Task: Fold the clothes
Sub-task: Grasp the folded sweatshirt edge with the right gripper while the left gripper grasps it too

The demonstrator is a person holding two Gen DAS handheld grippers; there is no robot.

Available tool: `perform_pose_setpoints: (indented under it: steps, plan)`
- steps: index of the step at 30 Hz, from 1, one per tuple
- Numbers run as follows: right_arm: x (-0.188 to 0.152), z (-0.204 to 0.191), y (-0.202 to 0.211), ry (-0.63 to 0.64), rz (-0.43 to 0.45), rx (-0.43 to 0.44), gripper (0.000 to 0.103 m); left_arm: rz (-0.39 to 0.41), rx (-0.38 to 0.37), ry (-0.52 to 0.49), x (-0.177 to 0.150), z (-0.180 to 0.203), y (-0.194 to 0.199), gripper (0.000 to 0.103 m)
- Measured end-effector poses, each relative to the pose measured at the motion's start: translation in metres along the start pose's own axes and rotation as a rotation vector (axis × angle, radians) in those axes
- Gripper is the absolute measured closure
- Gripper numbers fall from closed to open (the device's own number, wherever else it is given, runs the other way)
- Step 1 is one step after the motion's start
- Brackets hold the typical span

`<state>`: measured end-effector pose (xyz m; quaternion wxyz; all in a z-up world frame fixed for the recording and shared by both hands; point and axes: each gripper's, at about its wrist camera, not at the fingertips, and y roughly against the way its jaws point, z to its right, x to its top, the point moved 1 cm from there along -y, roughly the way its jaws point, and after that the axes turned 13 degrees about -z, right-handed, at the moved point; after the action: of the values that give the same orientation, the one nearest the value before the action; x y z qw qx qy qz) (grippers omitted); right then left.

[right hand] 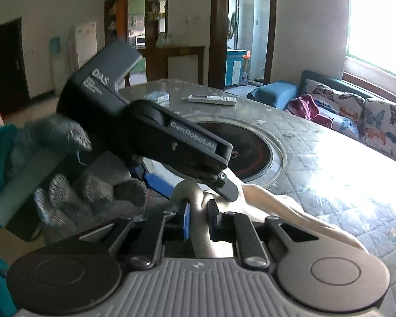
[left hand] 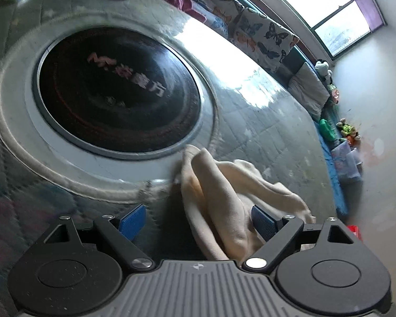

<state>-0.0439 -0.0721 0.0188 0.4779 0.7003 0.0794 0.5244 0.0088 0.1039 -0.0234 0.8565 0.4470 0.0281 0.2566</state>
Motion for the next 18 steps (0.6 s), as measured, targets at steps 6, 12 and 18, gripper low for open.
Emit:
perform_pose_setpoints:
  steps: [6, 12, 18]
  plan:
    - [-0.004, 0.001, 0.001, -0.004, 0.021, 0.032, 0.091, -0.052, -0.091, 0.055, -0.001, 0.000, -0.013, 0.059]
    - [-0.014, 0.010, 0.002, -0.048, 0.009, 0.051, 0.086, -0.050, -0.082, 0.041, -0.004, -0.001, -0.018, 0.083]
    - [-0.038, 0.063, 0.016, -0.231, 0.008, -0.066, 0.079, -0.025, -0.015, -0.046, -0.007, 0.007, -0.016, 0.083]
